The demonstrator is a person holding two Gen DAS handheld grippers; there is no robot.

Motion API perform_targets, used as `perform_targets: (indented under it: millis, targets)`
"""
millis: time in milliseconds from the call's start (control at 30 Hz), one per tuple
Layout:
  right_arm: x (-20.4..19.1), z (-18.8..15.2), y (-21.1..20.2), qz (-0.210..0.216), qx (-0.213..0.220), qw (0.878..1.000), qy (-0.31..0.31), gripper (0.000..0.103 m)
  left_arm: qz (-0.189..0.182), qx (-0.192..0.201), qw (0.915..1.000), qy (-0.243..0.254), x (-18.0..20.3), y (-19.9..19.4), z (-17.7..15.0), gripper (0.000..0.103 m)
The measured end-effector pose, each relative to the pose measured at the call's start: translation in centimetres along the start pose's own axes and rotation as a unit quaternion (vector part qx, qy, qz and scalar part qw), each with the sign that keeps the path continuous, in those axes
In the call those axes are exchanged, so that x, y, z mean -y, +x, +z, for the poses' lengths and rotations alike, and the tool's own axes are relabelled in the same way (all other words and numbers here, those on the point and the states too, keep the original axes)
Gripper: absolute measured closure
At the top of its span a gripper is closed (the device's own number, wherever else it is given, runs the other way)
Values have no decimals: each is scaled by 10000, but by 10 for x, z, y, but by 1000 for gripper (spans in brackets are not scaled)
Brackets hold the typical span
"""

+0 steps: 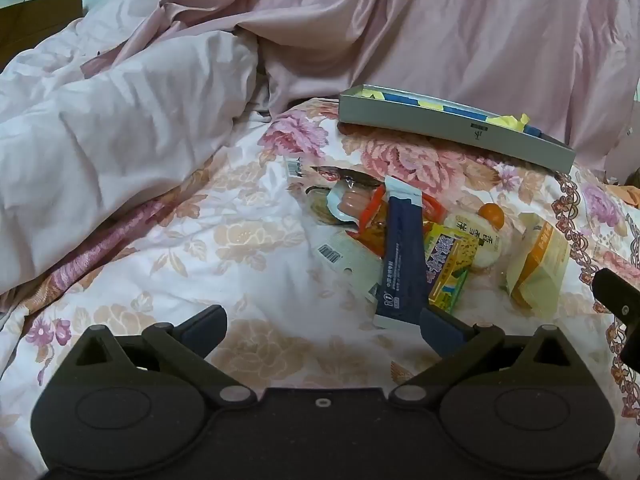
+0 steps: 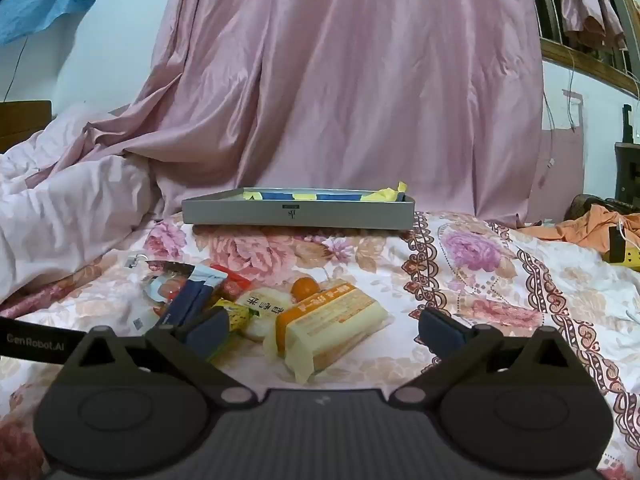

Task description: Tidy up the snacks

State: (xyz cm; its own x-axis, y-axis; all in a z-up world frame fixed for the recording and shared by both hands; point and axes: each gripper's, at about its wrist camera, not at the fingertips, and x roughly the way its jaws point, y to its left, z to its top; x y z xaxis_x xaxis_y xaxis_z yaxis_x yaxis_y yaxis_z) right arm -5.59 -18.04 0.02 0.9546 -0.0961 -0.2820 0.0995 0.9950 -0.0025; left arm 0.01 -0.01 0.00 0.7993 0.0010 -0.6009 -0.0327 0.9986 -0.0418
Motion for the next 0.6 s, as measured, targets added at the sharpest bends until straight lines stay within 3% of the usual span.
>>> perform_targets:
  millis: [600]
  targets:
    - [1, 0, 2, 32, -124, 9999, 67, 0, -39, -6, 10000, -12, 3, 3, 2, 1]
